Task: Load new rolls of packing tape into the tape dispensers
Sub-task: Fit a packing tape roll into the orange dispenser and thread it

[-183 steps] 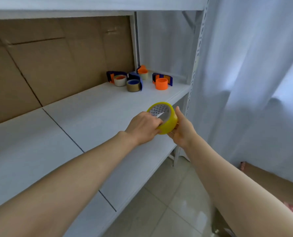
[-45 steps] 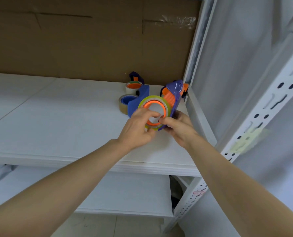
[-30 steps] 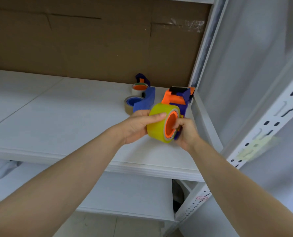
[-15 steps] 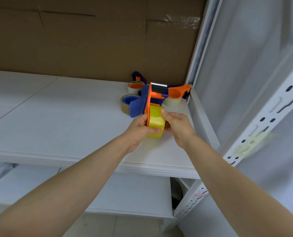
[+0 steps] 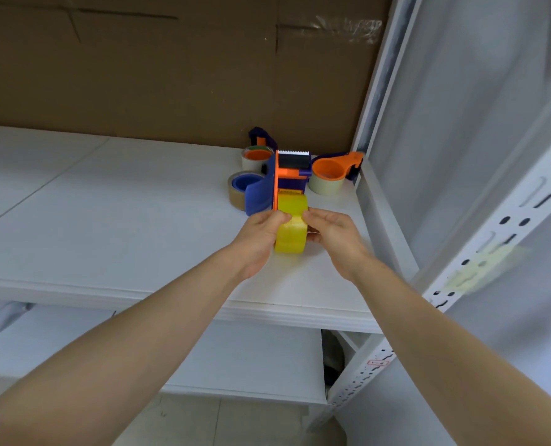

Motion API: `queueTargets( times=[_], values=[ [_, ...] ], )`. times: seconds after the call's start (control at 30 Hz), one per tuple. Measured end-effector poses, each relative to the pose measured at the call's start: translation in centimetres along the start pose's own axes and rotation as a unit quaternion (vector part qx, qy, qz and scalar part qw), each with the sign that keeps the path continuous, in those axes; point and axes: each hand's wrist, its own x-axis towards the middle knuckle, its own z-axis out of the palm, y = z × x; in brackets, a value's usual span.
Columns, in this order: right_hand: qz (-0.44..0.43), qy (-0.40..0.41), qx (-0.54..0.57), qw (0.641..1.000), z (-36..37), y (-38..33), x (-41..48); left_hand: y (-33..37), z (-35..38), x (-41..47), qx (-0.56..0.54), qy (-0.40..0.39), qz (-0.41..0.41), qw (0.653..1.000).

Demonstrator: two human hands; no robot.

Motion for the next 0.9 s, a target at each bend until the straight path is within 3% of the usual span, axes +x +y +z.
queueTargets(
  times=[0.33, 0.53, 0.63, 0.9],
  values=[
    [0.033, 0.021, 0.009, 0.999, 0.1, -0.6, 0.3, 0.2, -0.7, -0.1, 0.040, -0.052, 0.012, 0.998],
    [0.038, 0.000, 0.027, 0.999, -0.1, -0.6, -0.1, 0.3, -0.7, 0.0, 0.006, -0.022, -0.006, 1.000],
    [0.010, -0.030, 0.012, 0.999, -0.2, -0.5, -0.7, 0.5, -0.6, 0.1, -0.002, 0.003, -0.005, 1.000],
    [-0.073, 0.022, -0.010, 0.997, 0.5, -0.5, -1.2, 1.0, -0.5, 0.4, -0.004, 0.021, -0.016, 1.000]
  ],
)
